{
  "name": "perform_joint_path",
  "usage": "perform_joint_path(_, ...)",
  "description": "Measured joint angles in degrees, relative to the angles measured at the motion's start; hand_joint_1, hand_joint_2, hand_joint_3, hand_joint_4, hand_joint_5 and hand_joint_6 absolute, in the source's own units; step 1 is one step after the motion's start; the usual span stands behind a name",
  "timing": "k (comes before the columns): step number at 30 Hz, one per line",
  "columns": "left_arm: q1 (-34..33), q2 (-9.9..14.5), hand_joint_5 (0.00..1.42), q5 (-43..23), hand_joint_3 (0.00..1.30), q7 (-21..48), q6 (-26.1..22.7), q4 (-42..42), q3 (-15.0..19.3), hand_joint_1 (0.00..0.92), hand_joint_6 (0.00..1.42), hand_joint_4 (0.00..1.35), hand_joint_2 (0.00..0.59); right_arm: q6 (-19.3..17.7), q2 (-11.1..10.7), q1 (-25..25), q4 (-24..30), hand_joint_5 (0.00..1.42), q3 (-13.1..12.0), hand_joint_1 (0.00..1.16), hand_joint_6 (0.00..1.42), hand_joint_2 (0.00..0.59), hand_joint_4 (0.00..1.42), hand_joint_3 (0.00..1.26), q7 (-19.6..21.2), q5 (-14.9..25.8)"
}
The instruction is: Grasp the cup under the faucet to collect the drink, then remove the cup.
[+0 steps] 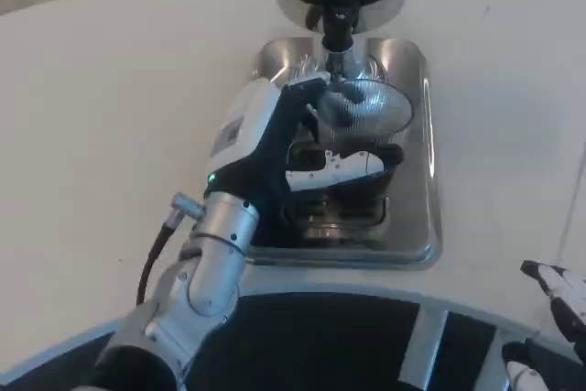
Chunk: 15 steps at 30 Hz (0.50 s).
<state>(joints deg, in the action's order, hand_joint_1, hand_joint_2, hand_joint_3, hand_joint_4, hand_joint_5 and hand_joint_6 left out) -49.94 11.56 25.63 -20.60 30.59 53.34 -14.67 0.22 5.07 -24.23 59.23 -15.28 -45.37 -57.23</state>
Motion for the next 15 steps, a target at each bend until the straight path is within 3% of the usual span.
perform_joint_path(9, 1.1, -1.3, 1.17, 0.1, 0.91, -3.9, -0.5, 0.0, 0.0, 0.561, 0.36, 1.0, 0.075, -0.2, 0.2, -0.7, 0.0, 0.0, -1.3, 0.29, 0.0, 0.501, 0.0, 0.04, 0.4, 1.3)
perform_joint_path(15, 2.1, -0.9, 1.26, 0.1, 0.97, -4.7, -0.5, -1.0, 0.2, 0.578, 0.39, 1.11, 0.066, -0.2, 0.1, -0.2, 0.0, 0.0, -1.8, 0.3, 0.0, 0.501, 0.0, 0.04, 0.5, 1.8)
